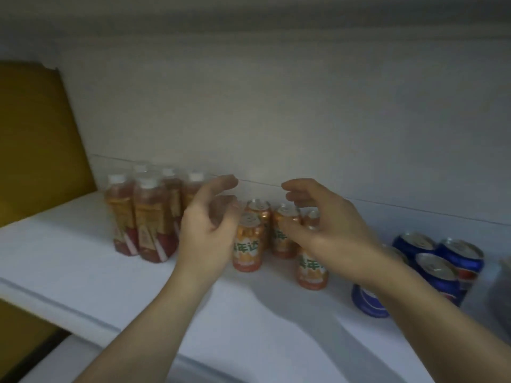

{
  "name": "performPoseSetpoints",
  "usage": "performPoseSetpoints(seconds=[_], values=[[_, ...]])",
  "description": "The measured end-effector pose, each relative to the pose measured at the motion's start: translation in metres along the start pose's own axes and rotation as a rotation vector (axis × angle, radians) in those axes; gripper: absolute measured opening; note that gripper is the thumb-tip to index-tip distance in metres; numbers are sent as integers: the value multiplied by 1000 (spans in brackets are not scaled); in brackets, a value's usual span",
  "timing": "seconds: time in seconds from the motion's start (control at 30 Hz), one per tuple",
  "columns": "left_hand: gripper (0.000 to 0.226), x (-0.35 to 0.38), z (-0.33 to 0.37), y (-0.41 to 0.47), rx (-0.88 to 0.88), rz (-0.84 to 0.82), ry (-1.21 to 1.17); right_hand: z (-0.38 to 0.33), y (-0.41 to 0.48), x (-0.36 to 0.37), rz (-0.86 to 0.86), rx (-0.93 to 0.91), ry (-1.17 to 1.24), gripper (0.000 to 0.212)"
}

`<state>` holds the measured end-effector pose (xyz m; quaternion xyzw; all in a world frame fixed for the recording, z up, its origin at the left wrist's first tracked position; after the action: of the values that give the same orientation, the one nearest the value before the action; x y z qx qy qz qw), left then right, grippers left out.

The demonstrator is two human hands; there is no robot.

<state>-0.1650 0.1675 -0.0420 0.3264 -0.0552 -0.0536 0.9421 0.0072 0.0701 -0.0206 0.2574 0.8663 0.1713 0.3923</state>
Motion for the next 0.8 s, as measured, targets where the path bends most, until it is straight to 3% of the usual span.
performPoseSetpoints(seconds=[0.27, 0.4, 0.6, 0.8], values=[[31, -75, -34, 25, -24, 104, 63, -42, 41, 93, -154, -132, -69, 53], [35, -94, -47, 35, -41, 105, 95, -44, 79, 116, -125, -128, -81, 47], [37, -98, -56, 32, -71, 23, 84, -44, 149, 178, -159, -110, -141, 70], [34, -107, -59, 30, -98, -9, 73, -29, 164, 203, -178, -30, -135, 49]])
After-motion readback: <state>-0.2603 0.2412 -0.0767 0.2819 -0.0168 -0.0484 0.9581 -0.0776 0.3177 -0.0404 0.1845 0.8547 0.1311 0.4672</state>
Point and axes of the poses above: each hand's wrist, its own y-axis towards the middle knuckle, its own x-axis out of the palm, z = x × y, the point moved 9 cm from there along y, towards the middle knuckle, and after that the axes turned 6 degrees about z, right-handed, at the moved point
